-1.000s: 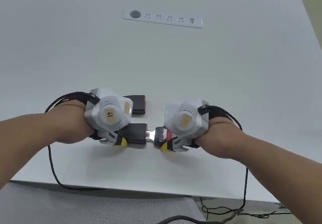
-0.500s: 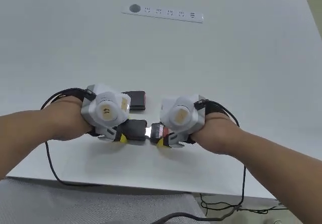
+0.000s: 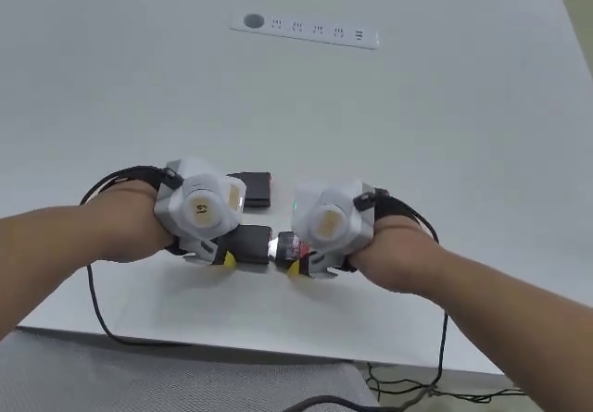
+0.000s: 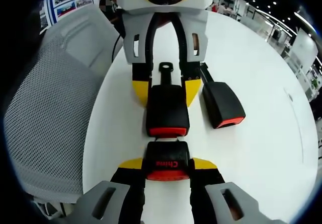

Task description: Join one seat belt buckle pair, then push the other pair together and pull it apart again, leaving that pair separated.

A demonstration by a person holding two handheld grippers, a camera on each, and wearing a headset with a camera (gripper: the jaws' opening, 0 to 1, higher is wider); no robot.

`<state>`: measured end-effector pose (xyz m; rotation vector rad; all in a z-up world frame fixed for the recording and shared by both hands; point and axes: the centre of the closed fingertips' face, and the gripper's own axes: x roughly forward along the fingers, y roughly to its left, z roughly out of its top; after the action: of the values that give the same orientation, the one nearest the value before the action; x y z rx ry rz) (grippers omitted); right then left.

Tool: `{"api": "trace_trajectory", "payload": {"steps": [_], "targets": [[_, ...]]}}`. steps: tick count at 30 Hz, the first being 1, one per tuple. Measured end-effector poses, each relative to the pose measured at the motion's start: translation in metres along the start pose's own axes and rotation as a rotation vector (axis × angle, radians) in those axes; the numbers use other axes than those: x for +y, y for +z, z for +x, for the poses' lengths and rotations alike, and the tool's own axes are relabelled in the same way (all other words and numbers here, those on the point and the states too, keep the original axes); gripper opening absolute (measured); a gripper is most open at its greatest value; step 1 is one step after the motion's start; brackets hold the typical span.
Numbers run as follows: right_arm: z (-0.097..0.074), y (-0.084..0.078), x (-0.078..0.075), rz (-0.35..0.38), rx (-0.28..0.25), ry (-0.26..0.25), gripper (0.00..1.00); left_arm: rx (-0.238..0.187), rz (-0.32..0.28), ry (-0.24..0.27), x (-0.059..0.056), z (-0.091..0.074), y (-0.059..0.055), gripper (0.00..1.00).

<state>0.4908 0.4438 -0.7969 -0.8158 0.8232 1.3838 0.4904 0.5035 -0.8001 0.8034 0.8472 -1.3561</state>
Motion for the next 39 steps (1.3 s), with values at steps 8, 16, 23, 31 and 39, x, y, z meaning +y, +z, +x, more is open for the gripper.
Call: {"api": "trace_trajectory", "payload": {"steps": [8,16,23,31,39], "targets": [[-0.0015,-0.0015,0.0009,0.005,-0.016,-0.013,0.29,-0.030,-0.022,0.017,0.0007,-0.0031,-0.0010,0.31],[-0.0011,-0.0018,0.0029,-0.007,-0.009,-0.013,0.29,-0.032,-0.014,0.028,0.0000,-0.0053,0.0003,0.31],[-0.0017,-0.0013,0.0048,-0.042,0.013,-0.010,0.29,-0.009,-0.013,0.018,-0.0011,-0.0055,-0.0002,0.31],[-0.0029,-0.0012,0.0053,-0.041,0.017,0.000,0.29,0.000,-0.010,0.020,-0.0041,-0.0078,0.0013,0.31],[-0.0028,0.0003,0.0047,-0.042,0.016,0.000,0.30,0.024,-0.011,0.012,-0.0047,-0.0088,-0.0003,0.31]]}}
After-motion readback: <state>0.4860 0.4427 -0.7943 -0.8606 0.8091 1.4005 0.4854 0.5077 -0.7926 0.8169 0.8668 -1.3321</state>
